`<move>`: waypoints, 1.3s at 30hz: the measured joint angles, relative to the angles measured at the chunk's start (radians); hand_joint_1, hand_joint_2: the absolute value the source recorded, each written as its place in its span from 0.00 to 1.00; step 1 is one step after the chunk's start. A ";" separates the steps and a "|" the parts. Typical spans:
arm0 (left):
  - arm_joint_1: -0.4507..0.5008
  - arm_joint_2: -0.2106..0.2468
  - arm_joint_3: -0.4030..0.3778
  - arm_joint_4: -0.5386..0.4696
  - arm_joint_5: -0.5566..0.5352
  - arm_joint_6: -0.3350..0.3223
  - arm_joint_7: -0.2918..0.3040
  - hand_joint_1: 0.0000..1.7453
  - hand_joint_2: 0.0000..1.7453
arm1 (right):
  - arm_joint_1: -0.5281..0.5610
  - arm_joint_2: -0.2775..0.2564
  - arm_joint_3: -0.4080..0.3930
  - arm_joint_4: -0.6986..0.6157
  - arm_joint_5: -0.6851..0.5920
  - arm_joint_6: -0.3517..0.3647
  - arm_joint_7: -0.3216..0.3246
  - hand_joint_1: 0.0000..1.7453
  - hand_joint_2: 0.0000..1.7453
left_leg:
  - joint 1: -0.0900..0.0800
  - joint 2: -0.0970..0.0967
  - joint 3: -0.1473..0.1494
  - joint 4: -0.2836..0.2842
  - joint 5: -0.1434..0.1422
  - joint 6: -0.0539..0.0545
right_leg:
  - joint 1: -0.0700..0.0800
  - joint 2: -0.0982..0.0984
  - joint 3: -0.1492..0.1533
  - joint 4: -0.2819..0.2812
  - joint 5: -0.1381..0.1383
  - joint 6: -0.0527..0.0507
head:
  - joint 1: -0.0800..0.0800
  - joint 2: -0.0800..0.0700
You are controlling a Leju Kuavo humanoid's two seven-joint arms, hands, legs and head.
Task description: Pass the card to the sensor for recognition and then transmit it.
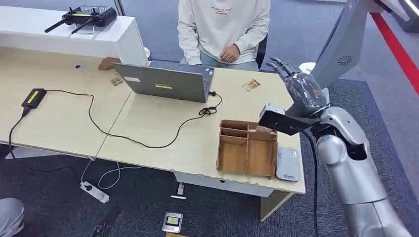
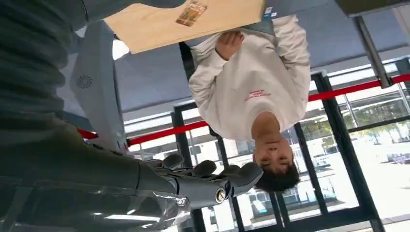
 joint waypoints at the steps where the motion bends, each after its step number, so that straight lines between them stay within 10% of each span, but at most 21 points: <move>1: 0.005 0.007 0.000 -0.020 0.000 -0.004 0.005 0.00 1.00 | -0.005 0.008 0.006 0.012 -0.001 -0.005 0.000 0.00 1.00 | 0.000 0.000 0.000 0.000 0.000 0.000 | 0.000 0.000 0.000 0.000 0.000 0.000 | 0.000 0.000; 15: -0.003 0.005 0.019 -0.045 -0.035 0.002 -0.109 0.00 1.00 | 0.100 0.066 0.076 0.000 0.164 0.022 0.106 0.00 1.00 | 0.000 0.000 0.000 0.000 0.000 0.000 | 0.000 0.001 -0.001 0.000 0.000 0.000 | 0.000 0.000; 39: -0.002 -0.055 0.094 0.011 -0.119 0.029 -0.114 0.00 1.00 | 0.025 0.049 0.106 0.063 0.145 0.044 0.074 0.00 1.00 | 0.000 0.000 0.000 0.000 0.000 0.000 | 0.000 0.001 -0.001 -0.001 0.000 0.000 | 0.000 0.000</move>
